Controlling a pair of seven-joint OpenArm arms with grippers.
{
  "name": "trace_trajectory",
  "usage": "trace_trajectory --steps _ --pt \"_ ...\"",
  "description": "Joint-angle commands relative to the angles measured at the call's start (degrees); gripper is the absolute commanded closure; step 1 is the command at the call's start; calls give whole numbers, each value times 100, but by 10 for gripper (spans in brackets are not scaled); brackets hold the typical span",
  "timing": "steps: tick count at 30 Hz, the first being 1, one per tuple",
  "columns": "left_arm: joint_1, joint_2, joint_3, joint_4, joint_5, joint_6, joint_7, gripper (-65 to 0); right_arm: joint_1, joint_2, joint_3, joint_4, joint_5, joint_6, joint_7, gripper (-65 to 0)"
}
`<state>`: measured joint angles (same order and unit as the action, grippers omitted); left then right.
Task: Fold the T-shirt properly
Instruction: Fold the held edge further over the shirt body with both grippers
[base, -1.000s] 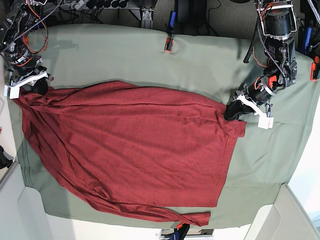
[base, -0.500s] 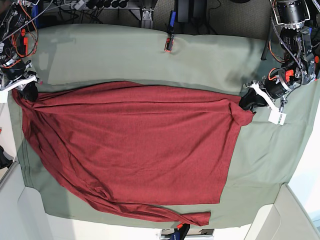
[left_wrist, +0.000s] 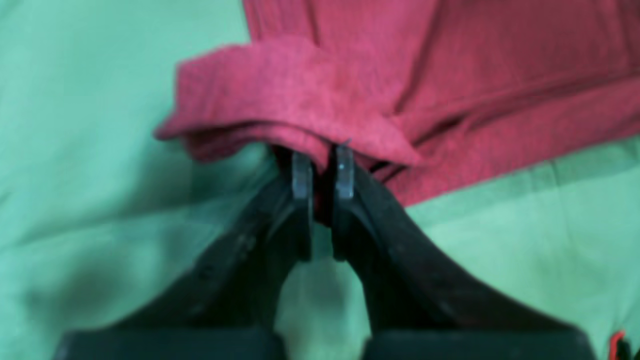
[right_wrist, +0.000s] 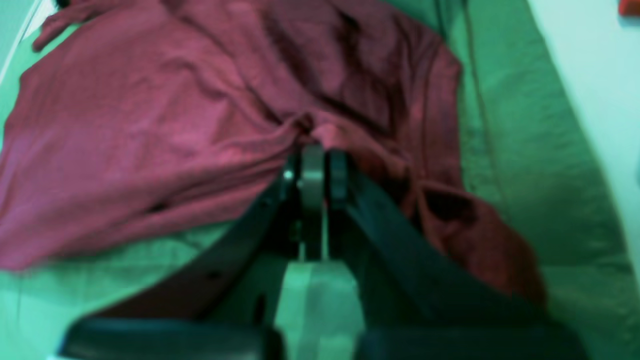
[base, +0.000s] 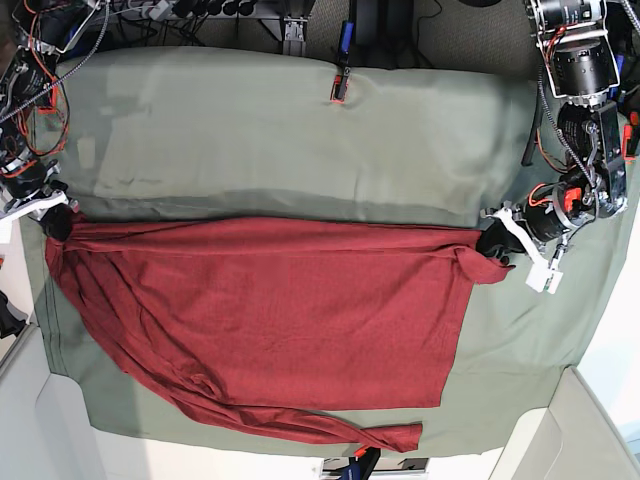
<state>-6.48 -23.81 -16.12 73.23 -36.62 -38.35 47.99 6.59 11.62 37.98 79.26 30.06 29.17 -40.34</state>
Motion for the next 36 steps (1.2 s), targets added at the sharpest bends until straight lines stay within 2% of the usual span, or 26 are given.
trace_trajectory --steps 1,5,9,14,21,23,27,28,30,36 --pt "-251 -111 87 -59 37 4 -105 0 214 105 24 -20 76 13 173 0" --pt "-776 -111 584 -577 398 37 -157 0 514 105 24 -437 46 17 175 0" --pt "-1235 -114 798 -999 752 197 -302 0 695 107 24 -673 -133 15 238 0" --pt "-1572 -114 798 -1204 776 197 -273 0 927 109 24 -960 -313 15 350 0" --pt "-1624 -111 798 -1292 772 197 -323 0 1222 107 13 -1419 -356 20 396 0" --pt "-1661 -111 826 -1419 750 199 -409 -47 1305 109 13 -1558 -354 20 396 0" --pt "-1818 -109 1034 -1818 728 219 -457 -265 1401 107 -20 -1738 -352 17 459 0" --pt "-1849 -109 1067 -1910 726 264 -479 -301 1401 107 -55 -1746 -352 17 459 -49" --pt "-1864 -107 1097 -2011 678 350 -468 -314 1397 107 -168 -1746 -352 17 457 -126" --pt "-1864 -111 1097 -2048 -33 343 -122 -314 1401 105 -575 -1746 -356 -2 612 -242"
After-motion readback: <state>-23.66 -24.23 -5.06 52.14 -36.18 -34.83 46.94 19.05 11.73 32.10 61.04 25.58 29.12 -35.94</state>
